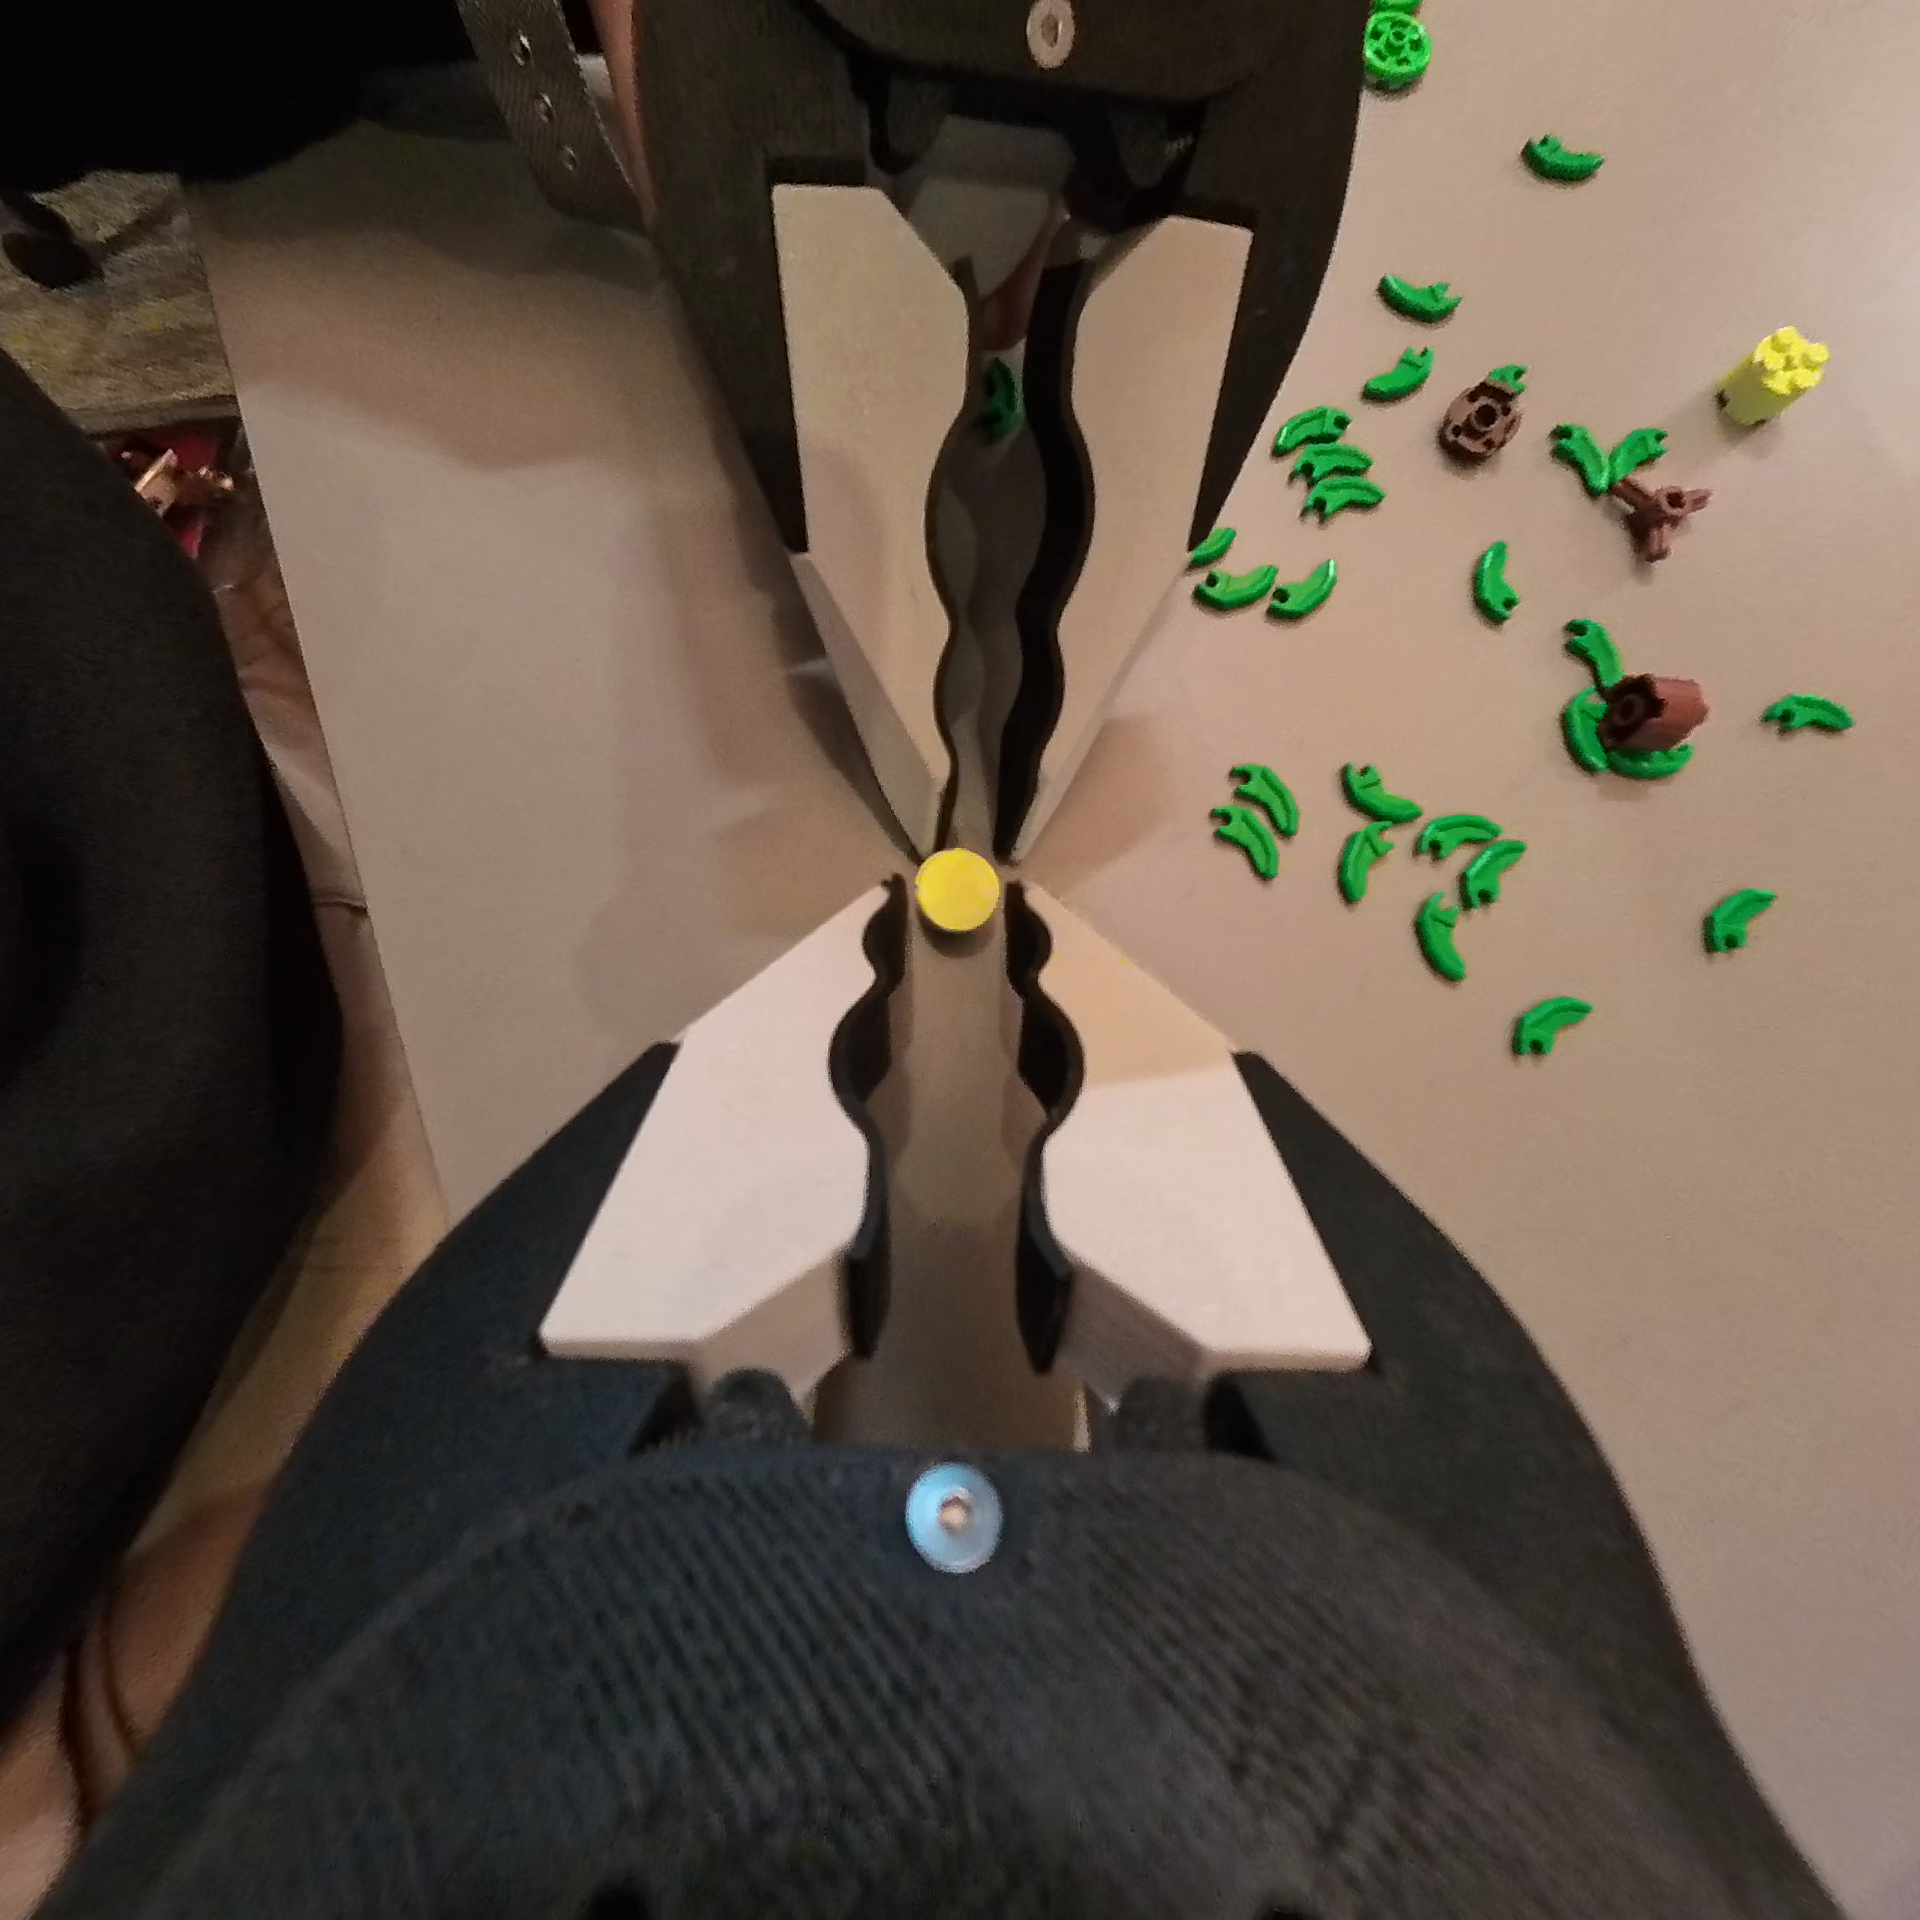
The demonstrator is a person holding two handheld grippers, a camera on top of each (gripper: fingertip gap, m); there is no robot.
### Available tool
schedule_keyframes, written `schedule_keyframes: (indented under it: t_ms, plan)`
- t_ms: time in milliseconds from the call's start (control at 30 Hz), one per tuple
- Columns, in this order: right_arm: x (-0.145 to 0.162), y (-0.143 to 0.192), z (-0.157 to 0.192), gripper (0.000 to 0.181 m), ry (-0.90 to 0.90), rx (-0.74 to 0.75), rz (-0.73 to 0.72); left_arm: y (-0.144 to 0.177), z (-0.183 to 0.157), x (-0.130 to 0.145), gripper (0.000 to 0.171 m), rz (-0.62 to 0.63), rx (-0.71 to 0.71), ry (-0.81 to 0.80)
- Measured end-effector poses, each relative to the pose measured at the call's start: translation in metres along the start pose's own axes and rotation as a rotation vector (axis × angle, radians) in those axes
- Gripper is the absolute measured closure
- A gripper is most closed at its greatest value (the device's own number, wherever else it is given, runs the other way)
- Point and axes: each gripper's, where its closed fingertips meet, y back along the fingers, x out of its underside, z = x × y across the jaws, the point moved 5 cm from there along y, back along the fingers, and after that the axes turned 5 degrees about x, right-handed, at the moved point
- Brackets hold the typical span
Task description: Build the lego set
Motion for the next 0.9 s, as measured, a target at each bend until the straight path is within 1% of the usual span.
schedule_keyframes:
  t_ms: [100, 567, 767, 900]
  plan:
    - [0.0004, -0.0022, -0.0006, 0.168, 0.004, -0.005, 0.007, -0.0003, -0.0003, -0.0001, 0.161, 0.001, -0.001, -0.004]
    - [-0.0031, -0.0010, -0.0003, 0.170, 0.070, -0.027, 0.033, -0.0003, 0.0000, -0.0001, 0.161, 0.001, 0.000, -0.001]
    - [0.0007, 0.0001, -0.0008, 0.168, 0.075, -0.027, 0.065, -0.0003, 0.0000, -0.0001, 0.162, 0.001, 0.002, 0.001]
    - [-0.0028, 0.0017, 0.0003, 0.163, 0.050, -0.036, 0.043, -0.0002, 0.0000, -0.0001, 0.161, 0.001, 0.002, 0.002]
